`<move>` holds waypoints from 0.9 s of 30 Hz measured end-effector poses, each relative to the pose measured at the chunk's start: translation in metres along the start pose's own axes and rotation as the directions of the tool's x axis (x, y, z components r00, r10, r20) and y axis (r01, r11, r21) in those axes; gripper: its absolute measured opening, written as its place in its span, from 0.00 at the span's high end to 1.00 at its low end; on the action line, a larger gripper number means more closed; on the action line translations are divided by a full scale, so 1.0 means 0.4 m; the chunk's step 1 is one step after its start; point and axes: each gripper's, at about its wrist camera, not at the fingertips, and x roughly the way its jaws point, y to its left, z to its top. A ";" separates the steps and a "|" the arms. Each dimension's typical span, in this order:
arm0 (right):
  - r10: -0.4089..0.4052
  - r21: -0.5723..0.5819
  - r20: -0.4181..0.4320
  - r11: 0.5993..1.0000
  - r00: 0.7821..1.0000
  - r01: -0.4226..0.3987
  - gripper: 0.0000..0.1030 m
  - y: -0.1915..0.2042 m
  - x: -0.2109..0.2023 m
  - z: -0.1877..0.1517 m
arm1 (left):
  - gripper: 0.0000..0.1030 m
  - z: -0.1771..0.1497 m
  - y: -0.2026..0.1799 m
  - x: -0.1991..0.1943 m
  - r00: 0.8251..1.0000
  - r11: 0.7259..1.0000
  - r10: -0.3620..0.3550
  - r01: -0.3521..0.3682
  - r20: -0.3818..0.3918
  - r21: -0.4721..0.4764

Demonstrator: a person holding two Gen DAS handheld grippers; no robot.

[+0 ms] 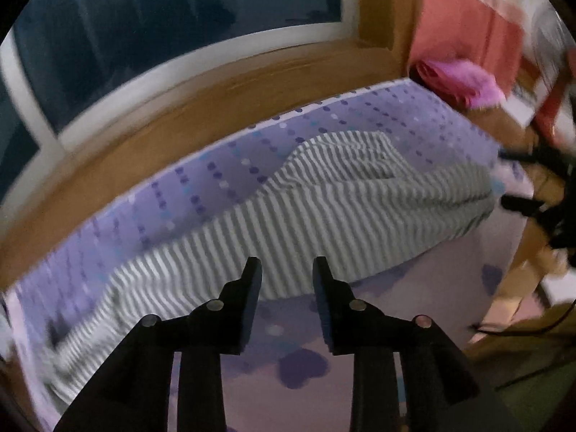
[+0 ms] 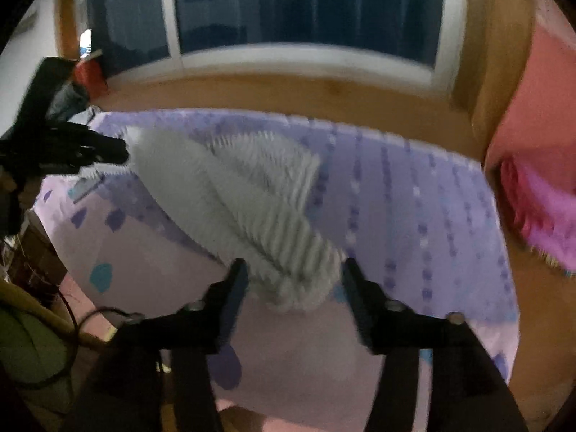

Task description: Fold clothes

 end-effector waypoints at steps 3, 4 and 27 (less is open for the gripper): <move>0.028 -0.090 0.043 0.996 0.999 -0.024 0.27 0.053 0.018 0.048 | 0.71 0.023 0.041 0.021 1.000 0.998 0.022 -0.022 -0.004 0.055; 0.041 -0.116 0.034 0.993 0.999 -0.037 0.27 0.073 0.042 0.065 | 0.71 0.030 0.060 0.029 1.000 0.999 0.018 -0.017 -0.005 0.051; 0.306 0.030 -0.039 0.952 0.951 -0.305 0.96 0.229 0.155 0.131 | 0.99 -0.077 0.170 0.044 0.977 0.967 -0.215 0.213 0.000 -0.139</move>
